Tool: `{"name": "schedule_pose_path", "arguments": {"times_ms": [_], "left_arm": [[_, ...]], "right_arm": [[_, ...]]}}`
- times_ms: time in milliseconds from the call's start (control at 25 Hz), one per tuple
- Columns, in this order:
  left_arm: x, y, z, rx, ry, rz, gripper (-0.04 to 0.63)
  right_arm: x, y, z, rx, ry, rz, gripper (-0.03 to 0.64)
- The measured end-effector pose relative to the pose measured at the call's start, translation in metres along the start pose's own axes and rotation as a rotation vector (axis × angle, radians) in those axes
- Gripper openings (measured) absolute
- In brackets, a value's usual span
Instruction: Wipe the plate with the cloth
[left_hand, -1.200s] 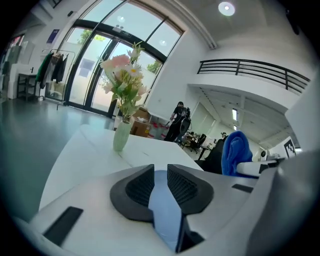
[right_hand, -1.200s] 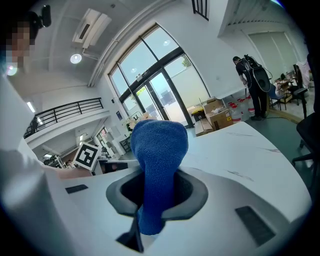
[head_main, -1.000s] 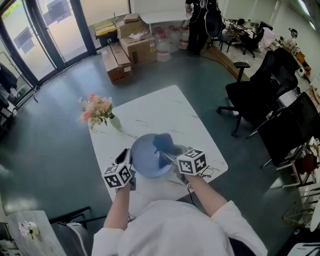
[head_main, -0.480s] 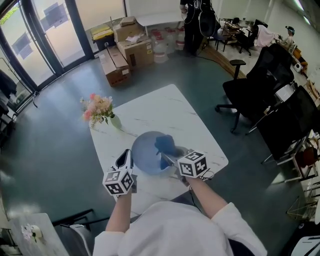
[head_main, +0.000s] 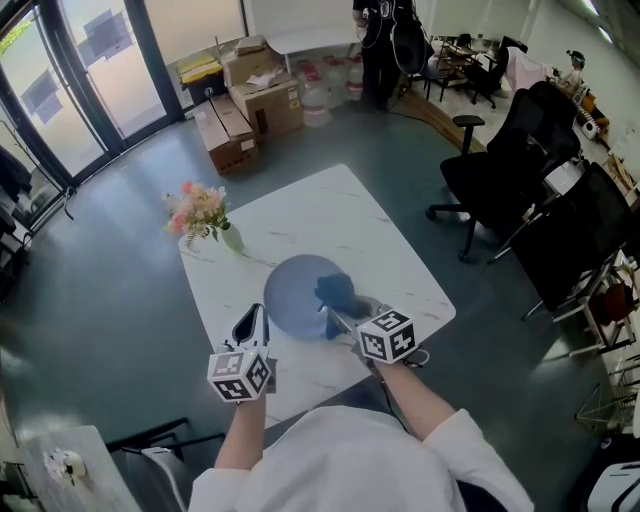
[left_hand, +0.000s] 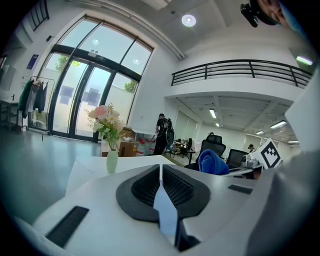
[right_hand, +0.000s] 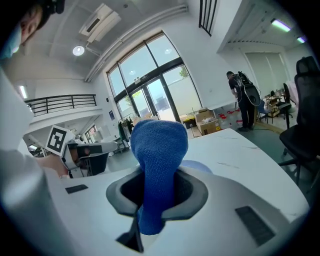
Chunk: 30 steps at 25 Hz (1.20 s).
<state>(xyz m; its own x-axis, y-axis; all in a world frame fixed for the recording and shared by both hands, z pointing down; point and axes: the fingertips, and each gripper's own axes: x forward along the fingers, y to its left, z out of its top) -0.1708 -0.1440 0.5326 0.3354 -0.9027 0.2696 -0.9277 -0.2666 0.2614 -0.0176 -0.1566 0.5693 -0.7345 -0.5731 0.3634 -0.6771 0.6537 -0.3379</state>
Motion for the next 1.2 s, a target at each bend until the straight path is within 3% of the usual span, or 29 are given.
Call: {"name": "schedule_pose_path", "arguments": {"times_ms": [760,1200], "left_arm": [[-0.041,-0.007,-0.007,-0.03,-0.014,-0.025,0.044],[-0.042,-0.007,-0.014,-0.032,0.005,-0.033,0.044]], "right_arm": [[-0.019,0.022,-0.006,-0.219,-0.017,-0.133,0.084],[-0.019,0.021,-0.013,-0.207,-0.013,-0.144,0.084]]}}
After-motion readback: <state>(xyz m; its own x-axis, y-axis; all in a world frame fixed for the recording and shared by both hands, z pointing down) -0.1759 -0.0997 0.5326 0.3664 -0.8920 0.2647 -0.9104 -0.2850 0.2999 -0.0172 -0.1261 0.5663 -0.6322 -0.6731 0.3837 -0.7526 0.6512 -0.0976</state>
